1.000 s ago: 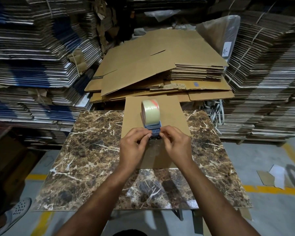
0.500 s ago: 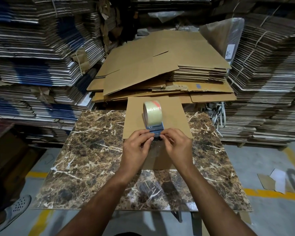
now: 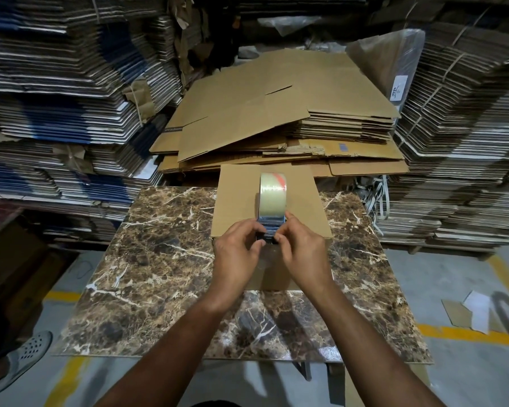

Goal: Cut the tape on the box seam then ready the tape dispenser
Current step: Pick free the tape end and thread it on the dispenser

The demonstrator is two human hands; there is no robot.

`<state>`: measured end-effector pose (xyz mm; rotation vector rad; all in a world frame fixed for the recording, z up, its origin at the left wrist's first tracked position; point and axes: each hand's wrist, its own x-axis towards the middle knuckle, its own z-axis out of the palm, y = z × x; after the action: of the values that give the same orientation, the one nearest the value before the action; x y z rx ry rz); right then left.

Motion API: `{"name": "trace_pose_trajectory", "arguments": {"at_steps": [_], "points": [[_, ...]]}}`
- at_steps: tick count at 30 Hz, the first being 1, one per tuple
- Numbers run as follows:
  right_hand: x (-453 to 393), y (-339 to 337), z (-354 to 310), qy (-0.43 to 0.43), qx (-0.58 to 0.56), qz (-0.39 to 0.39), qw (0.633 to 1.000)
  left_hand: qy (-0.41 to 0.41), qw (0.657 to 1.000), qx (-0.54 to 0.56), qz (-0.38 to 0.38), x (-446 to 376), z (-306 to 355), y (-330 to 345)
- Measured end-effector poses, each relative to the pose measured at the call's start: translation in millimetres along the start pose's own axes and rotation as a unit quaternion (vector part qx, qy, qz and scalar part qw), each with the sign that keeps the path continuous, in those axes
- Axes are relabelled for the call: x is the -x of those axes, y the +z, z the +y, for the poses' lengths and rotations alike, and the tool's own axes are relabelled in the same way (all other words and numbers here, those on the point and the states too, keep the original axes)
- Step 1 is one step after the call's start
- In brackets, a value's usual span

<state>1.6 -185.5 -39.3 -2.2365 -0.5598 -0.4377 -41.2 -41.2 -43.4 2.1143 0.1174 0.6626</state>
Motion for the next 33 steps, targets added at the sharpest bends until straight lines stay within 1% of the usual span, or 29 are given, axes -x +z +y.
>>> {"name": "trace_pose_trajectory", "arguments": {"at_steps": [2, 4, 6, 8, 13, 21, 25, 28, 31, 33], "points": [[0.3, -0.8, -0.8, 0.024, -0.015, 0.005, 1.000, -0.023, 0.999, 0.017, -0.021, -2.9, -2.5, -0.9], [-0.3, -3.4, -0.3, 0.064, -0.058, 0.007, 0.996, -0.046, 0.997, 0.039, -0.049, -4.1, -5.2, -1.4], [-1.9, -6.4, 1.7, 0.085, -0.080, -0.018, 0.993, -0.056, 0.995, 0.053, -0.061, -3.5, -6.6, -1.7], [-3.0, -8.3, 5.1, 0.082, -0.081, -0.050, 0.992, -0.047, 0.996, 0.044, -0.054, -2.2, -6.4, -1.7], [-10.2, -13.1, 9.7, 0.074, -0.102, -0.098, 0.987, -0.022, 0.999, 0.009, -0.039, -2.2, -4.2, -1.5], [-24.3, -25.6, 13.8, 0.073, -0.114, -0.166, 0.977, -0.028, 0.999, -0.002, -0.039, -5.8, 2.4, -3.0], [-27.1, -29.0, 13.9, 0.067, -0.144, -0.216, 0.963, -0.038, 0.998, -0.027, -0.043, -7.6, 4.1, -4.9], [-25.4, -30.1, 14.1, 0.080, -0.179, -0.226, 0.954, -0.043, 0.997, -0.025, -0.058, -9.6, 0.8, -5.2], [-25.9, -35.8, 14.2, 0.105, -0.256, -0.250, 0.928, -0.045, 0.997, -0.017, -0.061, -9.5, -0.3, -6.0], [-26.3, -39.6, 11.4, 0.105, -0.275, -0.270, 0.917, -0.045, 0.997, -0.008, -0.065, -9.9, -1.0, -6.0]]}}
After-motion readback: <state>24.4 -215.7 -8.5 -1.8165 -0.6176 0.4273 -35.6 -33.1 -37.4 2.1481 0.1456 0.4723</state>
